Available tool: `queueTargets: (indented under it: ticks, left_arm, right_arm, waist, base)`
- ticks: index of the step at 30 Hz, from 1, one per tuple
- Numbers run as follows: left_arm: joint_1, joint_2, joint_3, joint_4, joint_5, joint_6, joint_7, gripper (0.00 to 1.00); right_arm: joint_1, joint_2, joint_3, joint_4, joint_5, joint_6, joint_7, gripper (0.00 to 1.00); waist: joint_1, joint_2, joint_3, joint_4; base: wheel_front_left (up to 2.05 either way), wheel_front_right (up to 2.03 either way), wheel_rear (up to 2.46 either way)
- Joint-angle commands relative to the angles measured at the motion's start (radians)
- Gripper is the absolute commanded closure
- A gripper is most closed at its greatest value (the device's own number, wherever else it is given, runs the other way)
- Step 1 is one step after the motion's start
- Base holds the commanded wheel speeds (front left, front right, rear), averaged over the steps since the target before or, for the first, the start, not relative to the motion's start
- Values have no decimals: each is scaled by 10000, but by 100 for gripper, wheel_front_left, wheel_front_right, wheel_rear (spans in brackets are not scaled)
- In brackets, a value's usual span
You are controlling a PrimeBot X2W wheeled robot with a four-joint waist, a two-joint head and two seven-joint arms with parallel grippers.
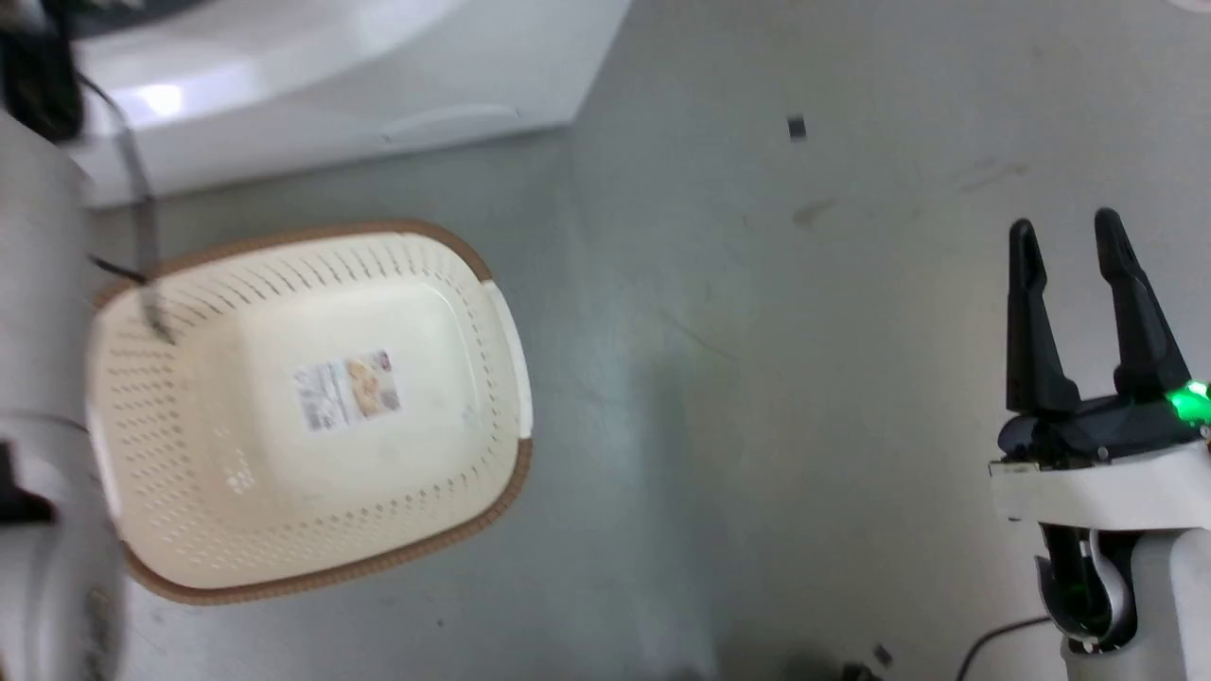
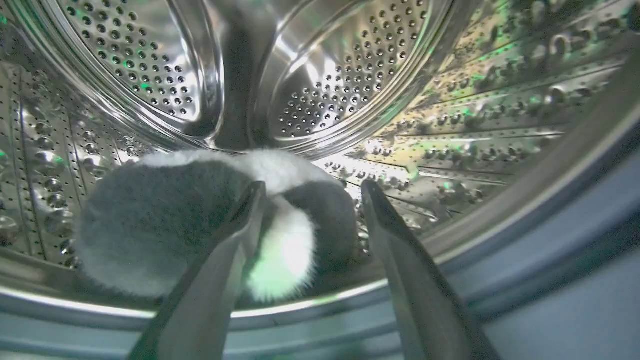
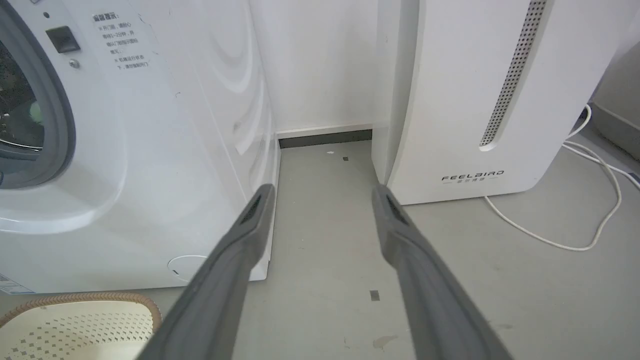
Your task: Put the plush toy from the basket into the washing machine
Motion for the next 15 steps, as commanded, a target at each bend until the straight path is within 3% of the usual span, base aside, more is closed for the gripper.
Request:
queueTargets:
  ticks: [1, 6, 15]
  left_arm:
    - [448, -132, 30, 10, -93, -87, -143, 0]
    - [2231, -750, 272, -794, -454, -234, -342, 0]
    - [6187, -1626, 489, -4164, -338, -211, -352, 0]
  right_arm:
    - [153, -84, -61, 65, -64, -9, -44, 0]
    - [600, -154, -351, 310, -82, -9, -44, 0]
    - [1397, -328, -490, 337, -419, -9, -44, 0]
  waist:
    - [0, 0, -1065, 465]
    - [0, 0, -2501, 921]
    - [0, 0, -4447, 1839]
  base:
    - [0, 0, 0]
    - [0, 0, 0]
    - [0, 0, 0]
